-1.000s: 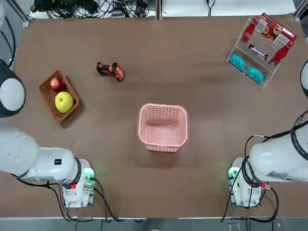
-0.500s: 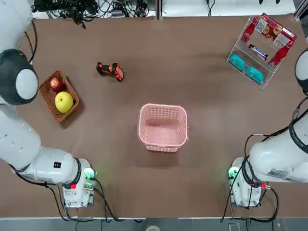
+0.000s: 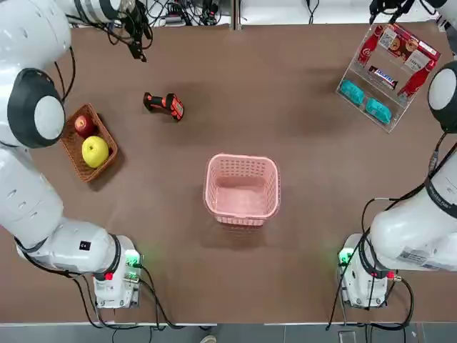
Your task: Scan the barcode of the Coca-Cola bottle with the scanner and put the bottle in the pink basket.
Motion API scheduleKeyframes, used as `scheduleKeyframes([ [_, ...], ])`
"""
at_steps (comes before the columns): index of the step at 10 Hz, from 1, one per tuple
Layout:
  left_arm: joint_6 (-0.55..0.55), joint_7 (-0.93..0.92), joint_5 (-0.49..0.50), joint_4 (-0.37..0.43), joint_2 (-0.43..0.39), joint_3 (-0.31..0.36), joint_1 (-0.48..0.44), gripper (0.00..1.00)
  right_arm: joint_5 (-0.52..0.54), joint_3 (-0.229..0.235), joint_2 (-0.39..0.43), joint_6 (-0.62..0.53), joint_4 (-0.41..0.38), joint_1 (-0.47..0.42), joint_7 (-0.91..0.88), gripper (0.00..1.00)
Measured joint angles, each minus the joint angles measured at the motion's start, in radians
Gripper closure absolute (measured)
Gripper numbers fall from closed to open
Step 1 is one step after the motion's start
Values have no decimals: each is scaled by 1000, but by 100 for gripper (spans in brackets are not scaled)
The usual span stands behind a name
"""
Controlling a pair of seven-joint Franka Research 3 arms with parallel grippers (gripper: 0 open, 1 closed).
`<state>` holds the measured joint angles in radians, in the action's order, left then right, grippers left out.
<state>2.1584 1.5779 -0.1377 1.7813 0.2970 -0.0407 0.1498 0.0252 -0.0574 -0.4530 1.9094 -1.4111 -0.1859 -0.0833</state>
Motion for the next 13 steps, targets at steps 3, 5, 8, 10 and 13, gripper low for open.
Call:
scheduleKeyframes([
  [3,168,110,-1,74,27,-13,32,0,0,1,-47,14,-1,-17,-11,12],
  [5,297,114,26,153,59,-59,17,0,0,1,-50,17,1,-19,-13,22],
  [8,353,117,88,209,82,-107,-23,0,-5,1,-50,20,6,-20,-13,26],
  [10,371,116,124,238,83,-109,-37,0,-5,1,-50,32,6,-20,-13,36],
  [13,439,110,135,321,79,-110,-51,0,-6,0,-55,34,4,-20,-13,39],
])
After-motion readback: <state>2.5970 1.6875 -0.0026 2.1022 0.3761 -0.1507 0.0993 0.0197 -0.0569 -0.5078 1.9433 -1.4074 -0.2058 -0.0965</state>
